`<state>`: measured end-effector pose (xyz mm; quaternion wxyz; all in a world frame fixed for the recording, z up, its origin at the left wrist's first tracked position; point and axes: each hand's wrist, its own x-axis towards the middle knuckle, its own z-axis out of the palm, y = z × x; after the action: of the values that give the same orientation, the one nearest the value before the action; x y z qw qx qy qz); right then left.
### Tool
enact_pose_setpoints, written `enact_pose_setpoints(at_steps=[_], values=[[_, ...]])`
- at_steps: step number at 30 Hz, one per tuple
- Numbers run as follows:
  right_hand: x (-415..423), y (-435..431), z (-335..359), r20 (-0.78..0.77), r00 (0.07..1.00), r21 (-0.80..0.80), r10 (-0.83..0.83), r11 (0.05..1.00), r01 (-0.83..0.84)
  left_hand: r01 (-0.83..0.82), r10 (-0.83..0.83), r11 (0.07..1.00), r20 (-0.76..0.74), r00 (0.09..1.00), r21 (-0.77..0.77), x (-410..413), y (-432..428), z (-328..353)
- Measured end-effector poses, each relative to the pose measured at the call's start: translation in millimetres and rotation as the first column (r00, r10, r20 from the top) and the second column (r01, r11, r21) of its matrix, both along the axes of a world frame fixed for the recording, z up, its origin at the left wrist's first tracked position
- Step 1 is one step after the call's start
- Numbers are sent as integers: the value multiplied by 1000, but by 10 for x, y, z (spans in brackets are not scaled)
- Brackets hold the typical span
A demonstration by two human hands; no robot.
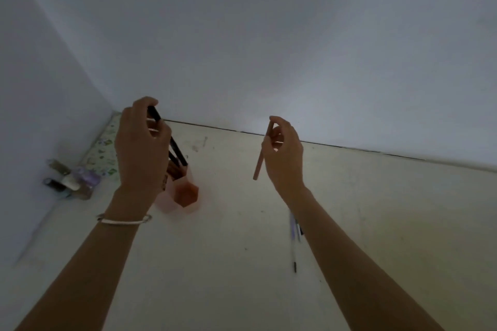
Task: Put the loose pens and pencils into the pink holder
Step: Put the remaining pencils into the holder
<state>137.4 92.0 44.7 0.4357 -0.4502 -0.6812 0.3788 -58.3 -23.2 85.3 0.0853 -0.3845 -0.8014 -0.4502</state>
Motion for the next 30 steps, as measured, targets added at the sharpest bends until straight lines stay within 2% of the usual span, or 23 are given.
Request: enact_pose_setpoints(at_steps=[2,5,8,11,14,17,20,24,26,28,30], values=[[-102,-69,-16,-29,999,22,17,1000,-17,-1,1,996,-8,1000,-84,-42,-55,-124],[-228,-164,-68,-33,998,20,51,999,-50,5,-17,958,-42,999,-287,-91,-123,-320],[-333,-254,-107,-36,996,5,80,997,-80,-48,-30,891,-164,986,-452,-133,-198,-430],[-495,-366,-109,-51,988,40,144,989,-142,-106,37,920,-186,982,-376,-230,-262,-407],[-744,-501,-98,-71,977,63,201,979,-196,-122,92,968,-140,986,-221,-302,-314,-278],[-999,-656,-141,-55,971,91,231,970,-226,-109,97,981,-81,992,-159,-319,-358,-140],[-1152,-753,-303,79,959,125,271,952,-279,-77,80,986,14,997,-146,-280,-381,-64],[-1122,-800,-487,331,881,168,338,898,-408,-40,51,991,87,995,-130,-120,-352,-38],[-963,-762,-472,284,923,201,261,925,-323,-24,31,994,59,998,-106,24,-305,-60],[-741,-638,-410,177,976,177,124,972,-156,12,-9,996,28,1000,-92,246,-221,-117],[-457,-450,-347,122,992,136,7,990,-24,103,-94,985,69,993,-141,561,-82,-234]])
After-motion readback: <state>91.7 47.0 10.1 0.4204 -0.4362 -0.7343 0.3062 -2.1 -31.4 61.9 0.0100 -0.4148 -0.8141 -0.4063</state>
